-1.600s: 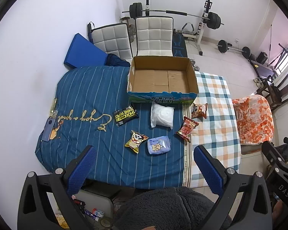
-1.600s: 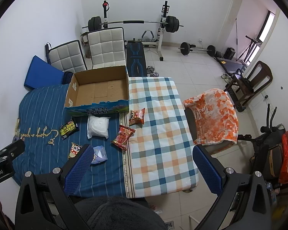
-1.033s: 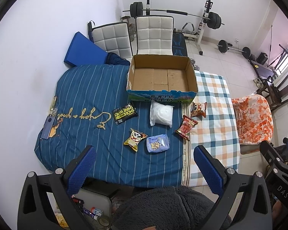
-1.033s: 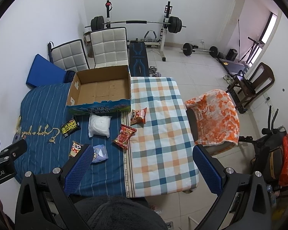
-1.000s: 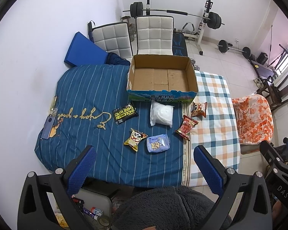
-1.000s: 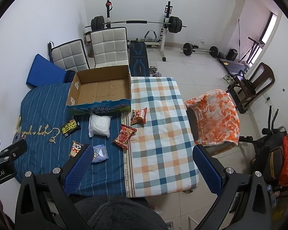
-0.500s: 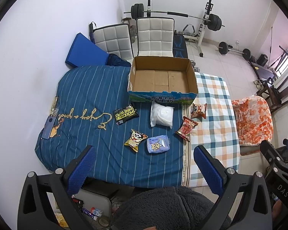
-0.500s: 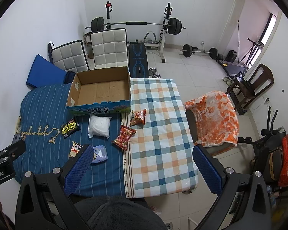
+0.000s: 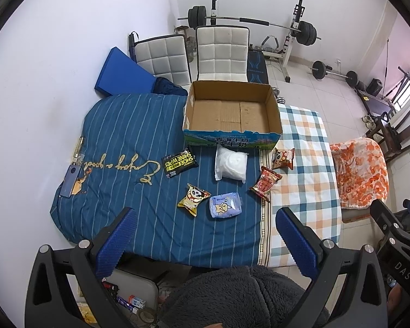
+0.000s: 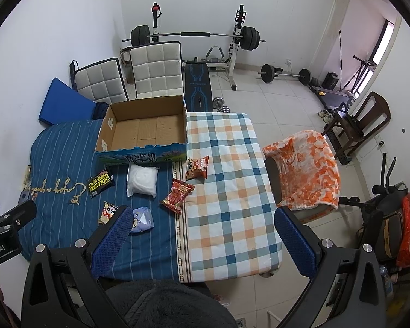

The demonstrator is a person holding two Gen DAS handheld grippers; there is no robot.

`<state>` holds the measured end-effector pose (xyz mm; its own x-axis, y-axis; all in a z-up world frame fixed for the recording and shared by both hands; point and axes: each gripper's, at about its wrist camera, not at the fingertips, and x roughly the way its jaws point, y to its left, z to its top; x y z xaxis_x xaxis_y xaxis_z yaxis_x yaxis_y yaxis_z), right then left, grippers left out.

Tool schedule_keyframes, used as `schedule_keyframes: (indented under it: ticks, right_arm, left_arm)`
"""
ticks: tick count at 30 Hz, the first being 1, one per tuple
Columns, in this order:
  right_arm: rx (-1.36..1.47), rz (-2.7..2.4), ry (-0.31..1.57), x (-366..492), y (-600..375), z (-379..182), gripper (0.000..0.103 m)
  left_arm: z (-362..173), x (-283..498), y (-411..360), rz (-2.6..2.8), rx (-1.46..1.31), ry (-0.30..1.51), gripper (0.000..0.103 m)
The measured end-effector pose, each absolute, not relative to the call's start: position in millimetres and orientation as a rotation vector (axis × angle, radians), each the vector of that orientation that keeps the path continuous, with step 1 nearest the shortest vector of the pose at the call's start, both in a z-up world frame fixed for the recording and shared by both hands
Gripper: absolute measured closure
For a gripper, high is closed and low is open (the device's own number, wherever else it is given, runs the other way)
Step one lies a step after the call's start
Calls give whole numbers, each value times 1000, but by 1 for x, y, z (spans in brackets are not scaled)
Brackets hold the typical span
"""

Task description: Organize soft objects

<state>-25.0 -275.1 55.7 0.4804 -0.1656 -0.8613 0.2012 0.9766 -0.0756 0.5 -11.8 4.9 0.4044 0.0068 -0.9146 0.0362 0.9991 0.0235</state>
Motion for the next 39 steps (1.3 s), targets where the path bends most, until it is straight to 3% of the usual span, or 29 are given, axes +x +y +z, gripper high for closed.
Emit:
schedule_keyframes:
  ticks: [20, 27, 32, 39]
  right_arm:
    - [36, -225, 1044, -23, -279, 57, 0]
    - [55, -232, 1052, -10, -288, 45, 0]
    - [155, -166, 1168, 32, -296, -25, 0]
    - [191, -163, 1434, 97, -284, -190, 0]
  left_arm:
    - [9, -1, -11, -19, 32, 1160, 0]
    - [-20, 15, 0, 49, 17, 1155, 0]
    - [-85, 46, 22, 155, 49, 1222, 0]
    - [-205, 86, 57, 214, -6, 1420, 0]
